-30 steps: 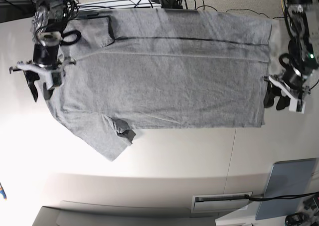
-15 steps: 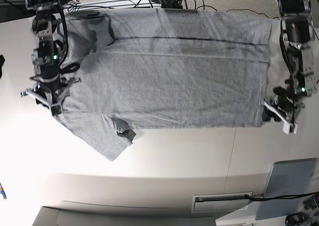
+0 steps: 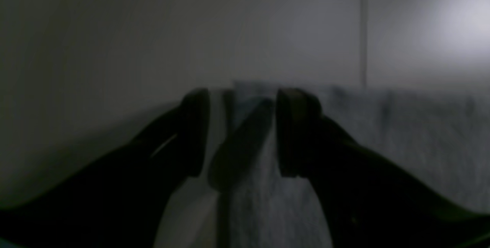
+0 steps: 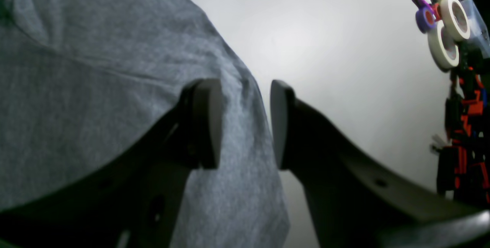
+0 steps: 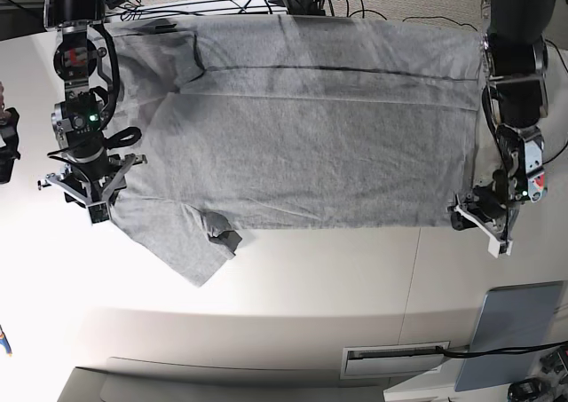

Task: Fold the T-shirt properly
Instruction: 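Grasp the hem with both grippers and fold it up onto the shoulder fold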

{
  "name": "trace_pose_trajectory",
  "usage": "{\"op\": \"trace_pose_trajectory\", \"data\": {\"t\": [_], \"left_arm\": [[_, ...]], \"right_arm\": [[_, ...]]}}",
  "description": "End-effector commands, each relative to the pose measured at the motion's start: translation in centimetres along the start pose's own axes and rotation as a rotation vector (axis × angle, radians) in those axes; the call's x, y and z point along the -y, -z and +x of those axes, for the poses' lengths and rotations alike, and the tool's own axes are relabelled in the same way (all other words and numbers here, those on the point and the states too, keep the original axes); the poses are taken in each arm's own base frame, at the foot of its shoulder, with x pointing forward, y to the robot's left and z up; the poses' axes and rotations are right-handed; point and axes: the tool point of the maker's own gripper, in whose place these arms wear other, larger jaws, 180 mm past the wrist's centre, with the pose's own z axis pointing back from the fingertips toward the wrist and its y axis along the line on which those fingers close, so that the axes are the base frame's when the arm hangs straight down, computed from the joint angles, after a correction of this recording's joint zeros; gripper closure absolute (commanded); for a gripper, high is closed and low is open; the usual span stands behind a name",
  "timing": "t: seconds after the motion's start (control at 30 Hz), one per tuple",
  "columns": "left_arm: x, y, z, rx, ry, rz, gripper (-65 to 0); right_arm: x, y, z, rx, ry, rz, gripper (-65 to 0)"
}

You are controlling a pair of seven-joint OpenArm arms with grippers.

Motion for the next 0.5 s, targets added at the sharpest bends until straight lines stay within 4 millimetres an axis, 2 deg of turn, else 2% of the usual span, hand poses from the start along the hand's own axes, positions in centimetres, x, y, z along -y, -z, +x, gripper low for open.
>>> {"op": "trace_pose_trajectory", "data": {"t": [0.0,0.17,0.27,0.4,0.47], "left_arm": [[-0.5,-0.6,2.3,0.046,0.005,0.006,-29.4],[1.2,-0.6,0.2,-0.053,0.069,-0.09,-29.4],[1.3,-0.7,-0.1,-0.071,0.076,-0.098,-28.4],[1.4,-0.7,-0.3,-0.076,0.068,-0.103,-18.3],[1.4,-0.7,-0.4,-0.077,0.068,-0.103,-9.9]], "right_arm": [[1.3,-0.2,1.5,0.051,-0.003,-0.033,-21.5],[1.3,-0.2,1.7,0.057,-0.003,-0.033,-21.5],[1.3,-0.2,1.7,0.057,-0.003,-0.033,-21.5],[1.3,-0.2,2.0,0.071,-0.003,-0.033,-21.5],[1.4,-0.1,2.3,0.077,-0.008,-0.03,-21.5]]}}
